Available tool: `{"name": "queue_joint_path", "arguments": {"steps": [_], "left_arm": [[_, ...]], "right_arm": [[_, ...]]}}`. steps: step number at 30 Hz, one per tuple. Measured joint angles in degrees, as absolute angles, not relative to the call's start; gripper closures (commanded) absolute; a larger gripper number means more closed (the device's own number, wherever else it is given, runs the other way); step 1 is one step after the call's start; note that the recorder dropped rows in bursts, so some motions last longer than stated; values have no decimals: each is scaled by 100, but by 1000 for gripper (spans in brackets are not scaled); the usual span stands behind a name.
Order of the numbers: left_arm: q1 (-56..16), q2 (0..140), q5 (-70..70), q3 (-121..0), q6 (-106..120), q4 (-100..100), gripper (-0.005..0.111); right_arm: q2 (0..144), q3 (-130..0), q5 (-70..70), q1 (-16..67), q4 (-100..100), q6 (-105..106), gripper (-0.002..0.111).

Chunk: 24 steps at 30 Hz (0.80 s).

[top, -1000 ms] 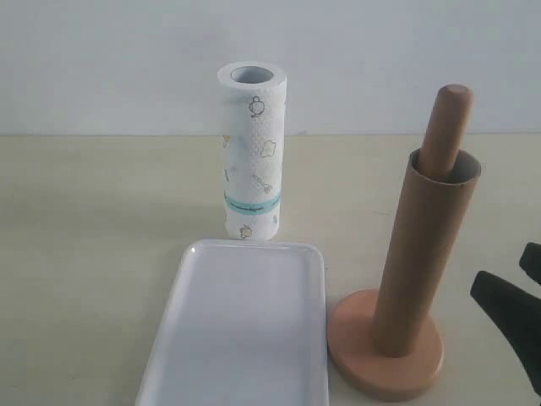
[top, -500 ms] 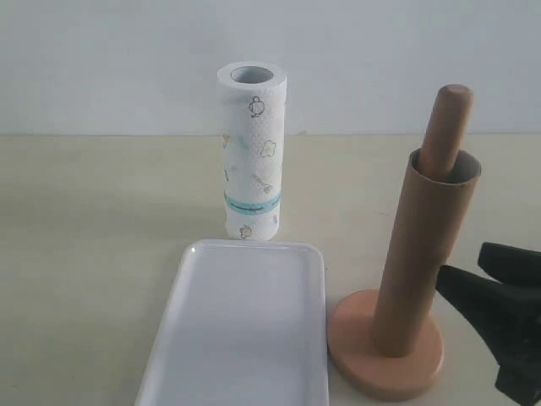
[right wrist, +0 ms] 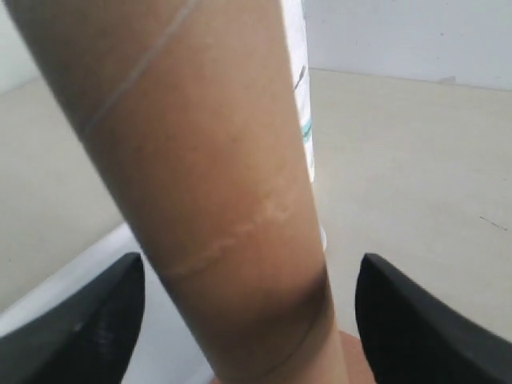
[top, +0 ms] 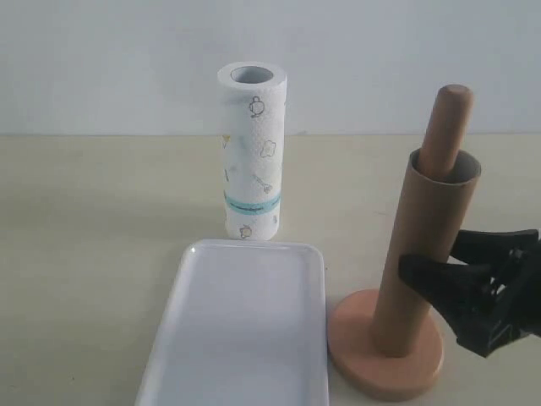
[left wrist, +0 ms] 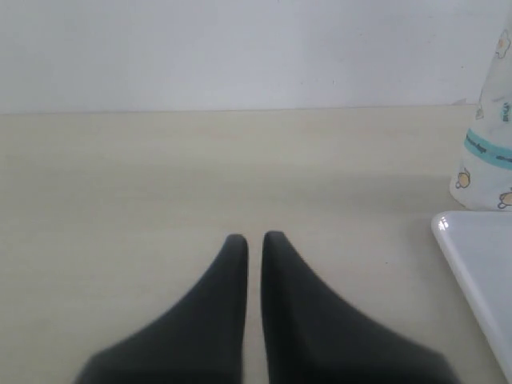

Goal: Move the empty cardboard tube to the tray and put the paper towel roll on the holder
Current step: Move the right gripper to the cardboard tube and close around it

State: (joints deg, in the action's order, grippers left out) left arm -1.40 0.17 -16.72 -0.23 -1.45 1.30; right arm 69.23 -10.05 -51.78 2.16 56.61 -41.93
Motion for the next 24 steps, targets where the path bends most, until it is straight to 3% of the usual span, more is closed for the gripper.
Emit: {"name": "queue_joint_path", "arguments": {"steps": [13,15,16,18,24], "left_arm": [[-140,17,-1672,-23,-145,130,101],[-140,17,-1672,-23,-145,130,101],[-140,17,-1672,-23,-145,130,101],[-140,17,-1672,-23,-145,130,101],[-140,17,-1672,-23,-145,130,101]], "right_arm": [[7147,-1249,-5280,216,5661,-4157,39],[7147,-1249,-5289,216,5661,-4157,44],[7147,-1249,-5289,216,5661,-4157,55],[7147,-1249,-5289,310,5661,-4157,68],[7147,-1262,-5145,871,5375,-3830,78]]}}
